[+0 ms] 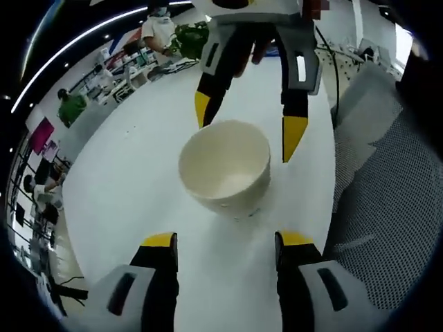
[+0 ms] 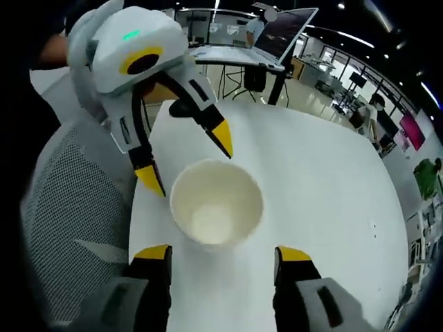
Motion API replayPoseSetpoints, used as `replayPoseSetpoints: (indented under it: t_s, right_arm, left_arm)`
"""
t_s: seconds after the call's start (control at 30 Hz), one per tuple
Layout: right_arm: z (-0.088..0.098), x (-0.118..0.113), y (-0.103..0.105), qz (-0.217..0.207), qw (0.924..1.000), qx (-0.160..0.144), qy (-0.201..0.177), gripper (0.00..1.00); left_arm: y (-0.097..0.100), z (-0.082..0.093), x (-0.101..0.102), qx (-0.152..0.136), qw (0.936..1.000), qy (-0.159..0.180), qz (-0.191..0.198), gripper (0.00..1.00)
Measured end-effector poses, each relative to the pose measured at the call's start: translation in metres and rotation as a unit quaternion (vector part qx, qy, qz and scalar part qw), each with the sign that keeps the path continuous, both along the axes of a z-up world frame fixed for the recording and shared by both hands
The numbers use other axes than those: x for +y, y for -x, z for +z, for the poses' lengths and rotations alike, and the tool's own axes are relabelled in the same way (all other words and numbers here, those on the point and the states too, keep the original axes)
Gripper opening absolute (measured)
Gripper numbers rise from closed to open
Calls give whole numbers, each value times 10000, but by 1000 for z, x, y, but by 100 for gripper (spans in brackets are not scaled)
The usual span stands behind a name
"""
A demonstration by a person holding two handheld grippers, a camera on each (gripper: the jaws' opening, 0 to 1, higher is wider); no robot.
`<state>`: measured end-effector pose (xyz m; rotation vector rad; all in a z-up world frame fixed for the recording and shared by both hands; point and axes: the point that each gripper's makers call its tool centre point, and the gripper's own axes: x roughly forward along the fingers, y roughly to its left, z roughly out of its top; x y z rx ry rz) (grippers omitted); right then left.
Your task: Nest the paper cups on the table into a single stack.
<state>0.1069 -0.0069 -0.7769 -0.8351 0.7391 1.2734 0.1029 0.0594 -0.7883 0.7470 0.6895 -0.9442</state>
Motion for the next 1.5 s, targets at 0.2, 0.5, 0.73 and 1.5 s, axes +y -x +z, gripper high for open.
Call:
replayPoseSetpoints:
  t_s: [0.2,0.5,0.73,1.5]
  right_arm:
    - [-12,6,3,105,9999,-98,0,57]
    - [-14,12,-2,141,9995,-262,-123,52]
    - [-15,18,-6,167,9993,-235,-238,46]
    - [-1,24,-28,212,9987,-312,-337,40]
  left_arm:
    - [-1,-6,-5,-100,9985,-333,-428,55]
    - [-5,-16,-10,-125,9959,-505,-745,53]
    - [-11,-8,-21,10,9983,-54,-580,47]
    - [-41,0,-21,-85,9987,25,-505,36]
